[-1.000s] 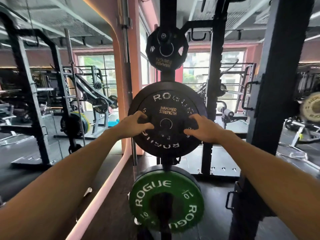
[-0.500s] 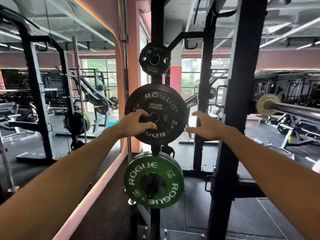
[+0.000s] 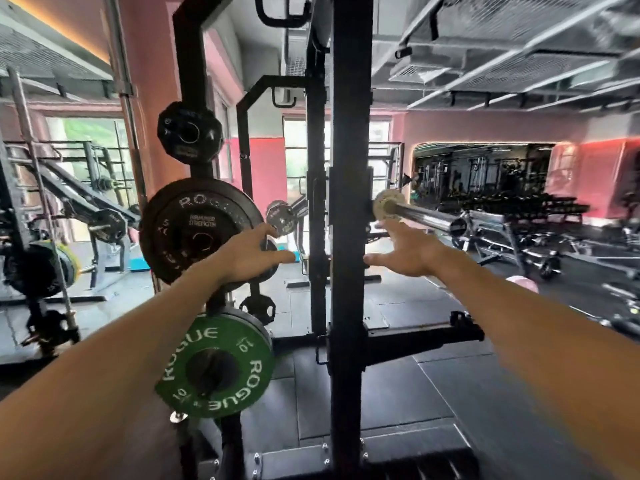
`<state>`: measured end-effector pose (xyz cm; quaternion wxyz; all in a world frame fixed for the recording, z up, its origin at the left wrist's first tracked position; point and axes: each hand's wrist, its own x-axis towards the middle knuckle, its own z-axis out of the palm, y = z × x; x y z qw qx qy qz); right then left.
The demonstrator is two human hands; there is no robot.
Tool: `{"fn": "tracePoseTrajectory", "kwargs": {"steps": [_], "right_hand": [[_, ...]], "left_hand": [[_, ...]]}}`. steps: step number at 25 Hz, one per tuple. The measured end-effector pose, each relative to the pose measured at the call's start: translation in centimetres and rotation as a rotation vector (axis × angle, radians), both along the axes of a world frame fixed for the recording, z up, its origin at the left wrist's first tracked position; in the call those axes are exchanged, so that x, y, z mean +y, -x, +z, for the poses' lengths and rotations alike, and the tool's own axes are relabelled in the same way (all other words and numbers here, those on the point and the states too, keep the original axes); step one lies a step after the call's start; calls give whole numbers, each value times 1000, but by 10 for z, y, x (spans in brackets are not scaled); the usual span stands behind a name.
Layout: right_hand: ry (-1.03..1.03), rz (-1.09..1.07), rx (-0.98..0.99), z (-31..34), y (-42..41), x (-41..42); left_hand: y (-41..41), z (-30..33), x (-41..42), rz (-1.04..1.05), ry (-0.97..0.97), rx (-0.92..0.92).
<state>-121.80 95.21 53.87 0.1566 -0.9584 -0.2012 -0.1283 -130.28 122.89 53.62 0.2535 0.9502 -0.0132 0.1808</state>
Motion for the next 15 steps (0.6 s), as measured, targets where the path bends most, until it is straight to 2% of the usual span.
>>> {"fn": "tracePoseTrajectory", "kwargs": {"steps": [6, 10, 15], "right_hand": [[76, -115, -62, 12, -36, -144], [62, -123, -15, 9, -87, -238], [12, -98, 33, 1, -147, -290]], "left_hand": [[-70, 3, -133, -65, 32, -38], [-119, -7, -214, -52, 99, -65], [-167, -7, -257, 10, 124, -70]]}}
